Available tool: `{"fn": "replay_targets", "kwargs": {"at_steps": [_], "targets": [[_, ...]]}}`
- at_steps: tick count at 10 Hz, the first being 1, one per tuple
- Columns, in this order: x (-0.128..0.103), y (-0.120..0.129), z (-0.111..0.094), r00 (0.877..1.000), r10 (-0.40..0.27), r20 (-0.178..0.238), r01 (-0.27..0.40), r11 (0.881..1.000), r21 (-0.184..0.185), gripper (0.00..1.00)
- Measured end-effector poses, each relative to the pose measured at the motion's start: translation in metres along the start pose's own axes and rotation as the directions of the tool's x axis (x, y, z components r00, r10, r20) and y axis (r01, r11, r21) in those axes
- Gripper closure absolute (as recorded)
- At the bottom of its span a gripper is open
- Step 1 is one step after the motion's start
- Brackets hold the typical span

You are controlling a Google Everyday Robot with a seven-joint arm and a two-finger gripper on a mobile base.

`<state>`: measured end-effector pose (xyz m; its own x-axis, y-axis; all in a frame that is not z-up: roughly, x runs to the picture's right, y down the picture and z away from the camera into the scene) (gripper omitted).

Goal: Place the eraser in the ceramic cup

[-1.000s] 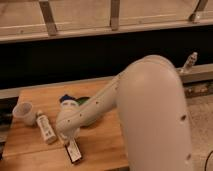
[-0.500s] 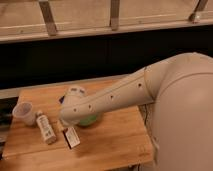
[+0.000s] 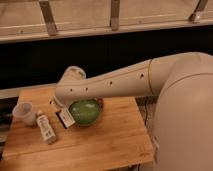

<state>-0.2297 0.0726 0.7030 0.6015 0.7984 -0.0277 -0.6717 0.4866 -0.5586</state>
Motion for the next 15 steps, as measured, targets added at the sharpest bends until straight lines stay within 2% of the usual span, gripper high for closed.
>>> {"fn": "replay_targets", "kwargs": {"at_steps": [2,4,6,7,9,10,12,14,15], "targets": [[-0.028,0.003,-0.013,0.997,-0.055,0.059,0.055,0.998,-0.003,1.00],[-0.054,0.009,-0.027,0.985,-0.111,0.130,0.113,0.994,-0.010,1.00],[-0.080,0.024,-0.034,0.968,-0.169,0.184,0.176,0.984,-0.022,1.00],[-0.093,0.036,-0.031,0.956,-0.205,0.211,0.217,0.975,-0.038,1.00],[-0.108,0.050,-0.026,0.939,-0.241,0.244,0.264,0.962,-0.066,1.00],[-0.118,0.062,-0.022,0.930,-0.260,0.260,0.290,0.953,-0.084,1.00],[-0.139,0.096,-0.020,0.903,-0.313,0.295,0.359,0.926,-0.118,1.00],[-0.158,0.128,-0.026,0.869,-0.364,0.335,0.427,0.894,-0.136,1.00],[-0.163,0.140,-0.026,0.856,-0.380,0.350,0.451,0.880,-0.147,1.00]]}}
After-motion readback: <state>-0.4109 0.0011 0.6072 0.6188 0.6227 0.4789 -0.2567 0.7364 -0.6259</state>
